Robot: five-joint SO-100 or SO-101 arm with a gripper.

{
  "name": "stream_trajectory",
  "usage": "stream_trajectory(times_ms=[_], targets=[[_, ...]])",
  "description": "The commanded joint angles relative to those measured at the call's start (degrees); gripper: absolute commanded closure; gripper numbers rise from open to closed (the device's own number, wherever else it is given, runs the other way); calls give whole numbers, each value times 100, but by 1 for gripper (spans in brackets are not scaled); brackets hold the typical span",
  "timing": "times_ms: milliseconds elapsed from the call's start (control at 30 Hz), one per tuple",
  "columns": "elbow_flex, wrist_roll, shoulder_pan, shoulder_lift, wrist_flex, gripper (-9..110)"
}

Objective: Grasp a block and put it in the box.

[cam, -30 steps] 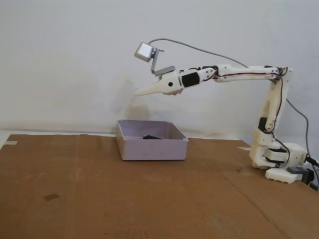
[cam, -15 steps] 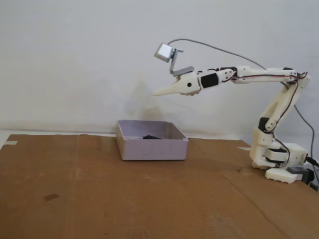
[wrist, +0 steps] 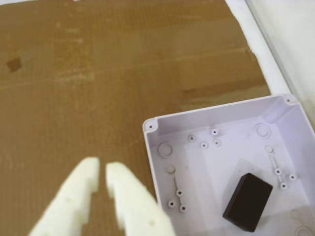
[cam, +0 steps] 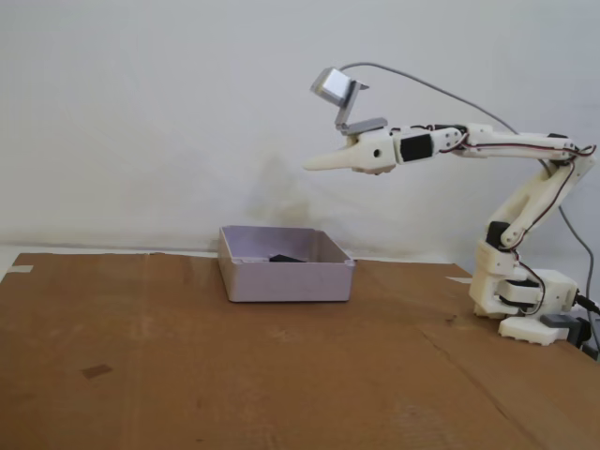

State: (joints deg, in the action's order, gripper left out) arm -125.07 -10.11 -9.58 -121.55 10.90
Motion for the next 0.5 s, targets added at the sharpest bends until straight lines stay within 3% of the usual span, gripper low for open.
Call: stream_trajectory(times_ms=[0,467], targets=[[26,44,211,-686,-185,101],[-1450,9,457,-2241,-185,101]])
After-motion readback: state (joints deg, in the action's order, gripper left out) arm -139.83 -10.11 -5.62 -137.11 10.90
